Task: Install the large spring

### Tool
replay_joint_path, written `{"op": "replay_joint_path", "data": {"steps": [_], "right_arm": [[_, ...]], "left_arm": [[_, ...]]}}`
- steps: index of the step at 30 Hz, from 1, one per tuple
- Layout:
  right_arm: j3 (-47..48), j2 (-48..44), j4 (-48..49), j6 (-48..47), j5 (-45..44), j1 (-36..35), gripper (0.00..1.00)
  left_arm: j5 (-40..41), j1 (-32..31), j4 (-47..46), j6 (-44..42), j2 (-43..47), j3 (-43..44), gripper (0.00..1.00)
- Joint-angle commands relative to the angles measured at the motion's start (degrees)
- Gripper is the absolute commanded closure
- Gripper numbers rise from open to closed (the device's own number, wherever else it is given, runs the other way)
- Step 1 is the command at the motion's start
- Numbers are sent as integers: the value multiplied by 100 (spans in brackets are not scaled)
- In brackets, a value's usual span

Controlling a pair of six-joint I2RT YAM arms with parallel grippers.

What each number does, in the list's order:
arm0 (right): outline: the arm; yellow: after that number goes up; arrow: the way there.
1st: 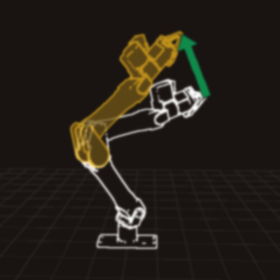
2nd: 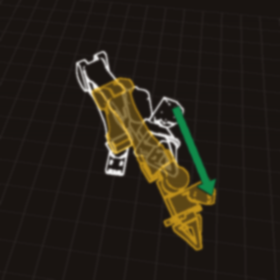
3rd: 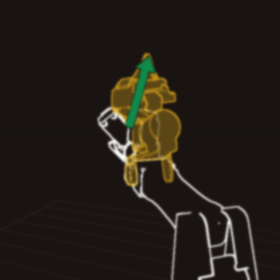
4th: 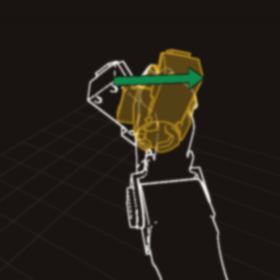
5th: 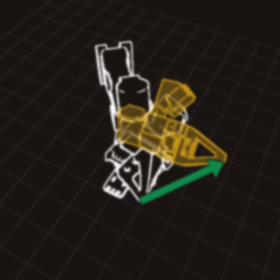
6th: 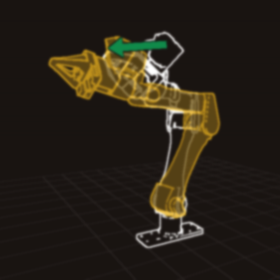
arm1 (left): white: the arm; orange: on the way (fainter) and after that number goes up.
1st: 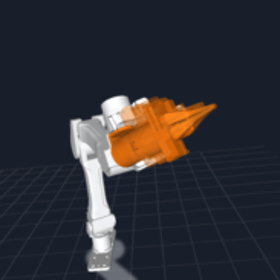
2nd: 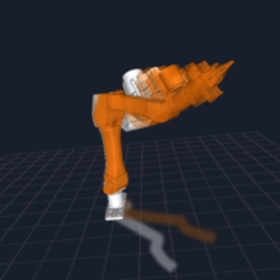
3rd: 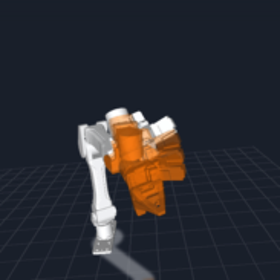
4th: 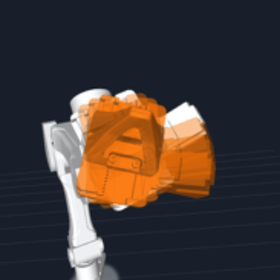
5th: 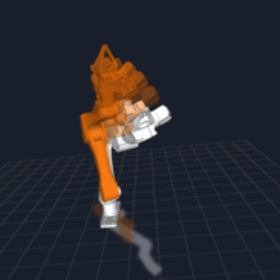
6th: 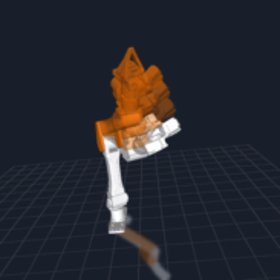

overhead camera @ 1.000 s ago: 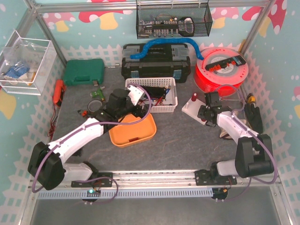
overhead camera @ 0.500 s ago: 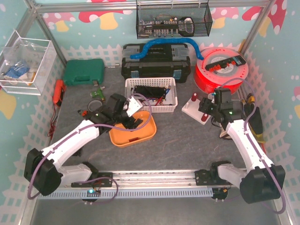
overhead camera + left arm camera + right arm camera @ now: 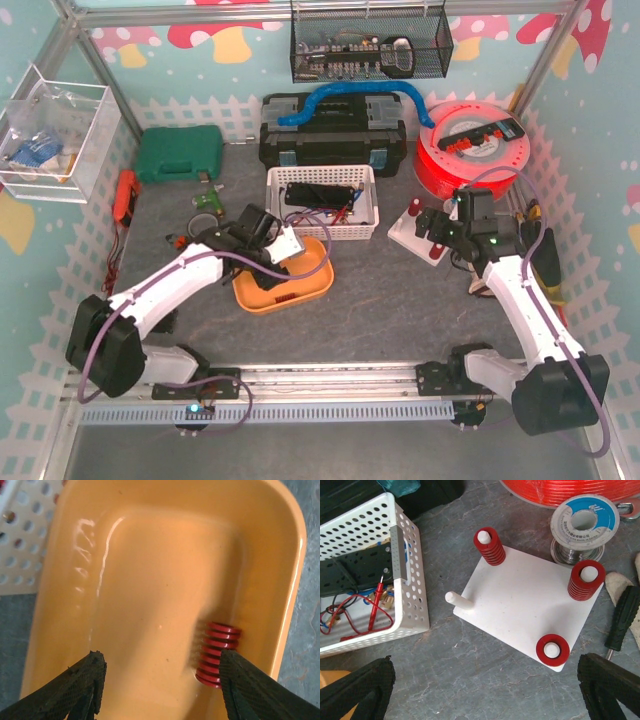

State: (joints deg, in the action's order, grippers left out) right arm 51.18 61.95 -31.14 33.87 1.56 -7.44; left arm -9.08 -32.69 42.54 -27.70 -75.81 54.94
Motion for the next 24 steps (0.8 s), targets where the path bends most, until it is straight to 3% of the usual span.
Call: {"op": "replay_joint_path", "data": {"steps": [1, 11, 24], "right_arm": [[-23, -194, 45, -147, 154, 29, 1], [54, -107, 160, -253, 715, 26, 2], [-275, -109, 307, -110, 809, 28, 3]], "left_arm": [[-267, 31, 439, -268, -233, 162, 36], [-432, 59, 541, -398, -853, -11, 35], [-547, -81, 524, -547, -1216, 42, 30]]}}
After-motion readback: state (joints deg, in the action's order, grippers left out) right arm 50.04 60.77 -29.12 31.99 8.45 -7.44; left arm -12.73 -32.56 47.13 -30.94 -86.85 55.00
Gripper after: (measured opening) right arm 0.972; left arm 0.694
